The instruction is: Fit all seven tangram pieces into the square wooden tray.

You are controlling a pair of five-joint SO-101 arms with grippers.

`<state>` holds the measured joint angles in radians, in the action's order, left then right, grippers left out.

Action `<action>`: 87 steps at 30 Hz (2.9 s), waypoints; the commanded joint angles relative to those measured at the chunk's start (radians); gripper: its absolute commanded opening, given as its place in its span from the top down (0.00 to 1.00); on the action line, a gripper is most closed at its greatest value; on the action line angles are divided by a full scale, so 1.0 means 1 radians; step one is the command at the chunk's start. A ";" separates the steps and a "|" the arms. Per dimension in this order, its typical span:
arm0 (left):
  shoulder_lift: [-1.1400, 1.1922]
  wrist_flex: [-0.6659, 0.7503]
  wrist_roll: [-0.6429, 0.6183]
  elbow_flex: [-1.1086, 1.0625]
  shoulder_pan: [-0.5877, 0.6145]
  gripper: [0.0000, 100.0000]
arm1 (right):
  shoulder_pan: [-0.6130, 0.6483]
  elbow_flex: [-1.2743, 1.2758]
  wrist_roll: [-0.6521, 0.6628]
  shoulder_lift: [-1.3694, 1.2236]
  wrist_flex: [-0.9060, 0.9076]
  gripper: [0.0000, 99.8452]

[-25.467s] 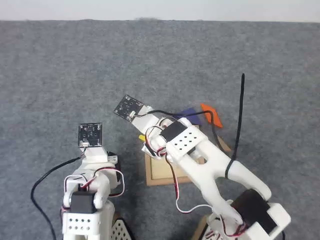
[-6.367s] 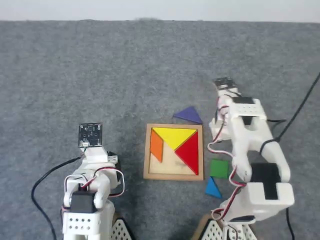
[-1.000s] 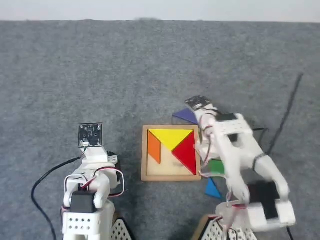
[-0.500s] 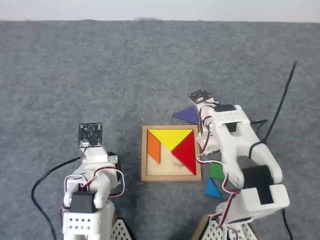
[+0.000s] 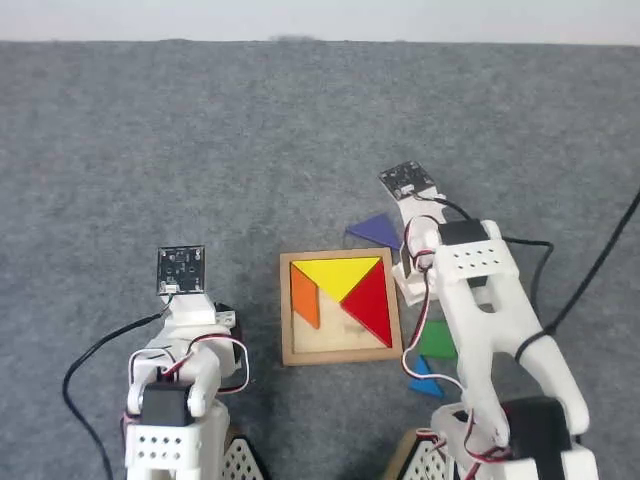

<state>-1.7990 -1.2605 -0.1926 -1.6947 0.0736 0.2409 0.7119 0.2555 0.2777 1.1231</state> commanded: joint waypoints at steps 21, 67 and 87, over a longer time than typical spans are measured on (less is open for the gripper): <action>-0.020 -0.002 0.009 0.012 0.006 0.99 | 0.008 -0.359 0.132 -0.496 -0.051 0.73; -0.020 -0.002 0.009 0.012 0.006 0.99 | -0.101 -0.400 0.014 -0.562 -0.025 0.79; -0.020 -0.002 0.009 0.012 0.006 0.99 | -0.105 -0.394 -0.029 -0.545 0.038 0.91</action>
<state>-1.7990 -1.2605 -0.1926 -1.6947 0.0736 0.1442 0.3176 0.2401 -0.2777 1.1278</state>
